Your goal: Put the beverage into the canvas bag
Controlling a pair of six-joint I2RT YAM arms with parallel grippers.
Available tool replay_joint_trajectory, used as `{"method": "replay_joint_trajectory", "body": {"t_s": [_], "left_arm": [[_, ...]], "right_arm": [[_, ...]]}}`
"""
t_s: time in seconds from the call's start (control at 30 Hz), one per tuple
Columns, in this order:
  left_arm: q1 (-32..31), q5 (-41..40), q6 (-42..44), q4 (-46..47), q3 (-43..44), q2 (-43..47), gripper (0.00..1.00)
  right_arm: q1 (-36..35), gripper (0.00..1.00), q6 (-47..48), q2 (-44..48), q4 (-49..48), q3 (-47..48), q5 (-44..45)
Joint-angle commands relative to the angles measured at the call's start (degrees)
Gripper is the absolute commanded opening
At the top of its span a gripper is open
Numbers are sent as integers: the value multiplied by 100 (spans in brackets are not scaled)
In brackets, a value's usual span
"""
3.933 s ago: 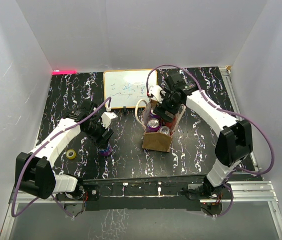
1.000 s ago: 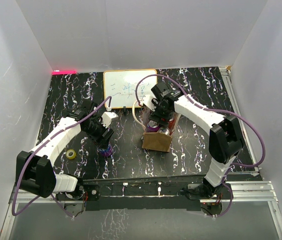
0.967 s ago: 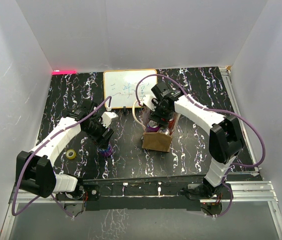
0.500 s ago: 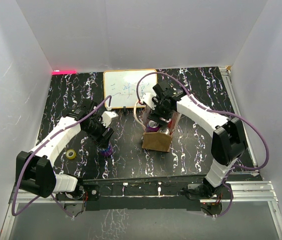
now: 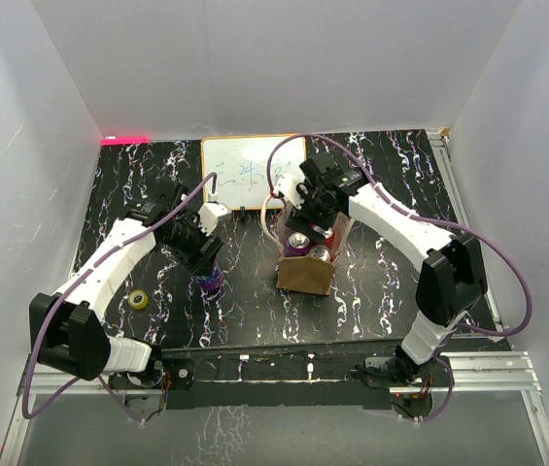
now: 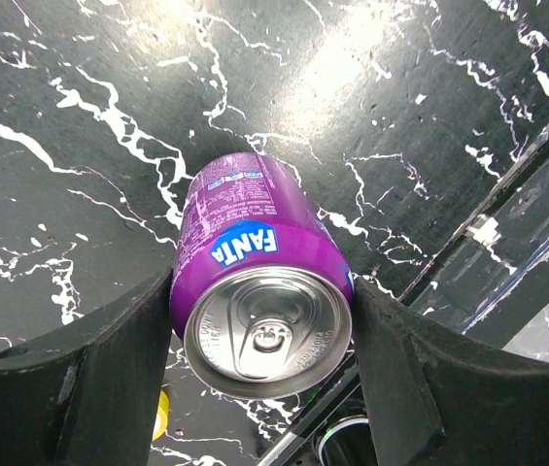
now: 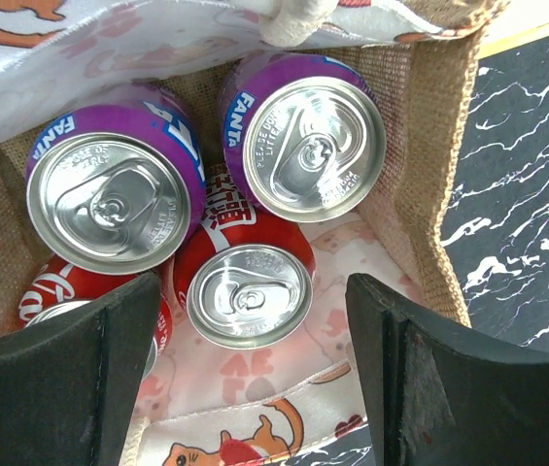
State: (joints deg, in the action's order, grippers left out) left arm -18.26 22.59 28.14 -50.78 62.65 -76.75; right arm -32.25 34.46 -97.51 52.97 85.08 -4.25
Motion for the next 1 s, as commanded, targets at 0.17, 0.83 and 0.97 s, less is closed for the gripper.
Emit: {"method": "replay_joint_trajectory", "body": {"t_s": [0.17, 0.83, 0.97], "left_arm": [[-37, 651, -387, 22, 1176, 207, 0], [-251, 1588, -1407, 467, 4042, -134, 0], [-634, 1505, -1479, 456, 4370, -611, 0]], "right_arm": [[-34, 78, -251, 821, -256, 432, -473], [98, 70, 362, 1970, 84, -638, -2720], [187, 68, 427, 2234, -44, -1139, -2861]]}}
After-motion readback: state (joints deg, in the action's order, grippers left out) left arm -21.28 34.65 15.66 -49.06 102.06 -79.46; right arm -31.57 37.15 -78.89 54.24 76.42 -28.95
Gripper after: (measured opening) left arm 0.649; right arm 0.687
